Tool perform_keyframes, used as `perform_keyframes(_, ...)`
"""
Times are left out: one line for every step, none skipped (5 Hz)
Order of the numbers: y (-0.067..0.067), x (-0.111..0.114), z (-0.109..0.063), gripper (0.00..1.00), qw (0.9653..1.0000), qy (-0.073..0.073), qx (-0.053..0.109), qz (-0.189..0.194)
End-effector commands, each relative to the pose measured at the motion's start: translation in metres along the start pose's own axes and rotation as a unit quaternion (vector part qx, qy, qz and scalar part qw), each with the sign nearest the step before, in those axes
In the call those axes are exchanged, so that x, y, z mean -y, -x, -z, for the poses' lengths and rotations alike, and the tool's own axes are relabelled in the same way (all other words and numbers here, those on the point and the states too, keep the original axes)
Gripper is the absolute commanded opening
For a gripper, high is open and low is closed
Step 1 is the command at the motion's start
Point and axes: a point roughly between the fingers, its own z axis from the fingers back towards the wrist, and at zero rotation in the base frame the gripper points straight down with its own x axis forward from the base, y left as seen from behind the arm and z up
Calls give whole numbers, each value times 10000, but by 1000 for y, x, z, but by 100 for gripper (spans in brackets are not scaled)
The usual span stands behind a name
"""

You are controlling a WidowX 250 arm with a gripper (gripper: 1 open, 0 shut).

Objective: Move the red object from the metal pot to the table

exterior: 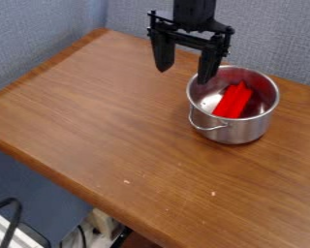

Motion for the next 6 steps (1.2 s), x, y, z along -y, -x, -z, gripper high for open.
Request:
perform_keyframes(-6, -6, -12, 100, 9997, 15, 216, -78)
perform_keyframes(-6, -7, -12, 100, 9997, 25, 212, -76)
perform_keyframes(-6, -8, -12, 100, 9998, 34, 201, -71)
perform_keyframes(-7, -9, -12, 100, 9998, 41, 201, -75)
perform_keyframes(-7, -8, -12, 100, 9998, 39, 192, -48)
perform_keyframes(-6, -8, -12, 100, 9998, 36, 185, -22)
